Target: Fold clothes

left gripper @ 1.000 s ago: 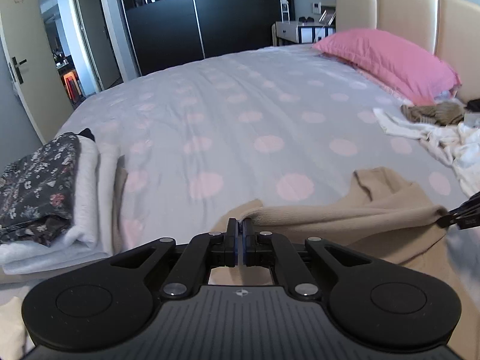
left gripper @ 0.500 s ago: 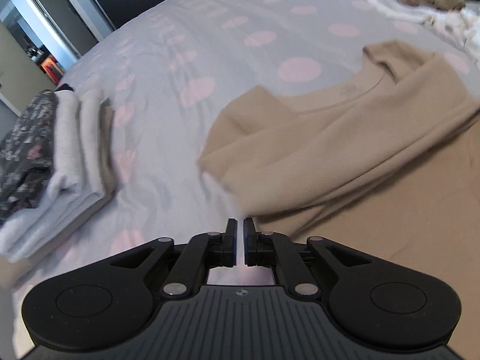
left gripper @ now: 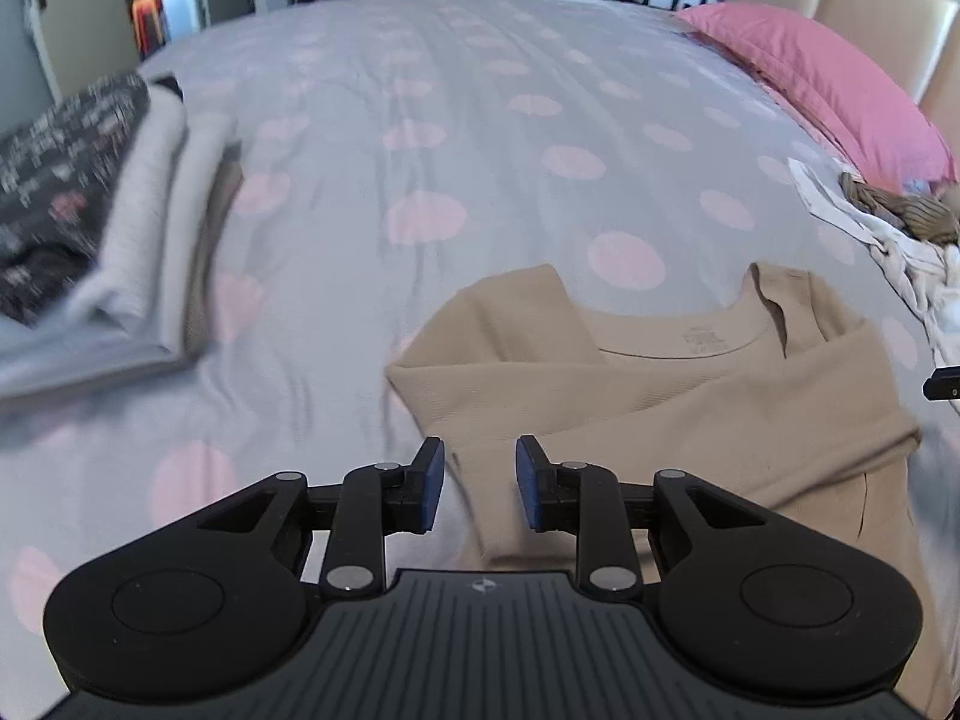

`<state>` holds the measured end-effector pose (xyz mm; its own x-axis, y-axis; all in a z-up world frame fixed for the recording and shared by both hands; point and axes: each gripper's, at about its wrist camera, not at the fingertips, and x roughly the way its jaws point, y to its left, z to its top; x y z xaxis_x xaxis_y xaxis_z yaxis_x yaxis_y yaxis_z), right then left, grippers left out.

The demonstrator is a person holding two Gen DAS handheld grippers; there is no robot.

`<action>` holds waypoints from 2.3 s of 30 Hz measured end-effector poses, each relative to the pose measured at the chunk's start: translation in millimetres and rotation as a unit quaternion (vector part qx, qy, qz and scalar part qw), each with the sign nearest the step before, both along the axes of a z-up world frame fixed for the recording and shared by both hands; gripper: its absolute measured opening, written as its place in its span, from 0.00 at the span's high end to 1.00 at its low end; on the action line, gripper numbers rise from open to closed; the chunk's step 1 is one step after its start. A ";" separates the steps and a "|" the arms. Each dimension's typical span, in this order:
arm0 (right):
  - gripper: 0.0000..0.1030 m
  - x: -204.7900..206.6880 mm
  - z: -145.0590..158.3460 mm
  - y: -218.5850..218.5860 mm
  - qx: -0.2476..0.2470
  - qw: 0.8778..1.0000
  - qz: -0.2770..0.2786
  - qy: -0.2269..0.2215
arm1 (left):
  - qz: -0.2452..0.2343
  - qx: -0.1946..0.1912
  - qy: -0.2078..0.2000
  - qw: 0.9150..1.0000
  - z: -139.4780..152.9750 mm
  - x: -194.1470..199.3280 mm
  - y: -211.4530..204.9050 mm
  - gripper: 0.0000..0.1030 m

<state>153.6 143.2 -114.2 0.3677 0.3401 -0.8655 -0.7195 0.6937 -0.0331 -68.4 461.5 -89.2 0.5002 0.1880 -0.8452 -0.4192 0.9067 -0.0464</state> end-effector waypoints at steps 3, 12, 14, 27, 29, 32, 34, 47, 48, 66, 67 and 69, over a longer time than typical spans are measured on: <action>0.65 14.1 1.0 3.5 0.047 0.998 -0.042 0.012 | 0.017 -0.020 0.006 1.000 -17.4 11.6 4.2 0.77; 0.74 40.3 -22.3 22.6 0.118 0.984 -0.103 0.085 | 0.018 -0.030 -0.030 0.999 -23.5 23.4 -6.0 1.00; 0.75 39.7 -26.6 30.9 0.129 0.983 -0.086 0.100 | 0.019 -0.009 -0.074 0.997 -4.2 20.6 -8.7 1.00; 0.70 41.0 -43.2 51.6 0.104 0.985 -0.085 0.109 | 0.087 -0.096 0.004 0.992 -37.6 12.4 30.7 0.79; 0.69 39.4 -44.3 50.8 0.099 0.986 -0.080 0.108 | 0.090 -0.108 0.008 0.990 -42.6 12.7 30.3 0.79; 0.69 37.9 -45.5 50.7 0.092 0.987 -0.075 0.106 | 0.073 -0.105 -0.006 0.992 -41.5 13.6 21.8 0.93; 0.69 38.1 -45.0 48.4 0.092 0.987 -0.077 0.107 | 0.058 -0.082 -0.032 0.994 -29.8 13.5 13.4 0.94; 0.69 42.2 -43.4 34.2 0.086 0.986 -0.096 0.109 | 0.047 -0.063 -0.120 0.990 12.8 12.3 20.8 0.96; 0.68 41.9 -43.0 34.7 0.085 0.986 -0.095 0.109 | 0.045 -0.059 -0.104 0.992 7.9 13.6 19.3 0.93; 0.86 1.9 -26.2 6.5 0.067 0.992 -0.042 0.099 | -0.046 -0.009 -0.005 0.999 -38.1 0.6 -23.8 0.91; 0.90 -0.1 -33.5 5.0 0.056 0.992 -0.040 0.103 | -0.044 -0.010 0.011 0.999 -46.9 1.9 -23.0 0.92; 0.91 -5.9 -45.9 2.0 0.035 0.994 -0.029 0.103 | -0.038 -0.009 0.021 0.999 -56.9 0.2 -20.0 0.94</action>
